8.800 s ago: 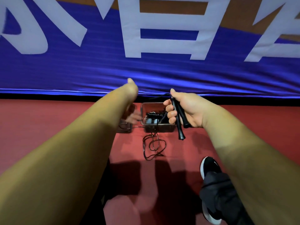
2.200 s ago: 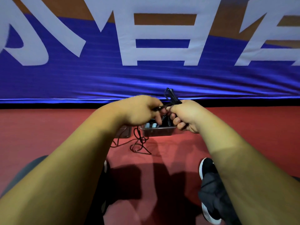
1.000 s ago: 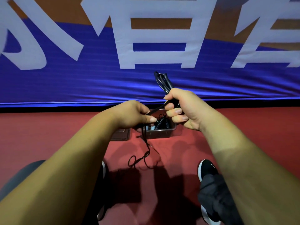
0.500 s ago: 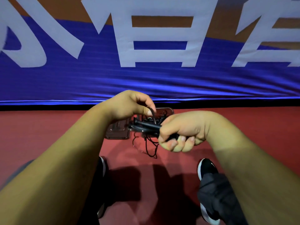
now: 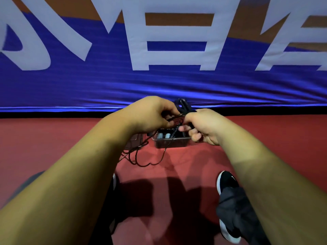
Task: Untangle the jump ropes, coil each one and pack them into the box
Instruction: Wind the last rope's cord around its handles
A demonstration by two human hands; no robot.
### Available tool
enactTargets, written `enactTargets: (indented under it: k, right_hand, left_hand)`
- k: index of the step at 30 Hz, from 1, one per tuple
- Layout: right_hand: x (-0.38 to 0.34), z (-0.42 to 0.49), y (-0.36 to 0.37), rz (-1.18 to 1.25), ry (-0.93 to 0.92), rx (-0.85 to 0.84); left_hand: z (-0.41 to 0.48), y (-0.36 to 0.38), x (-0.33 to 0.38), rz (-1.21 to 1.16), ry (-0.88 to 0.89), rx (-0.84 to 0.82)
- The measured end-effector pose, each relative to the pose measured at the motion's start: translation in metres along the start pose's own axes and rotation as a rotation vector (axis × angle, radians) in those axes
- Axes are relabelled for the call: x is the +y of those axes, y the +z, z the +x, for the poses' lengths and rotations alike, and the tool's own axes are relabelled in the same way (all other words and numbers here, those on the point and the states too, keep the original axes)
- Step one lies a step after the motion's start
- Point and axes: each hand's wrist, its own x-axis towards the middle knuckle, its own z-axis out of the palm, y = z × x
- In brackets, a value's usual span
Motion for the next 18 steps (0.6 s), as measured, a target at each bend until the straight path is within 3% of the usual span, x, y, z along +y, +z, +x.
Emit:
enactTargets:
  k: [8,18]
  right_hand:
    - [-0.014,-0.015,0.005,0.091,-0.146,-0.239]
    - [-0.015,-0.014,0.002,0.252,-0.129,-0.250]
  left_hand:
    - [0.009,0.010,-0.014,0.068,-0.176,0.033]
    - [0.001,0.010,-0.016,-0.305,-0.128,-0.172]
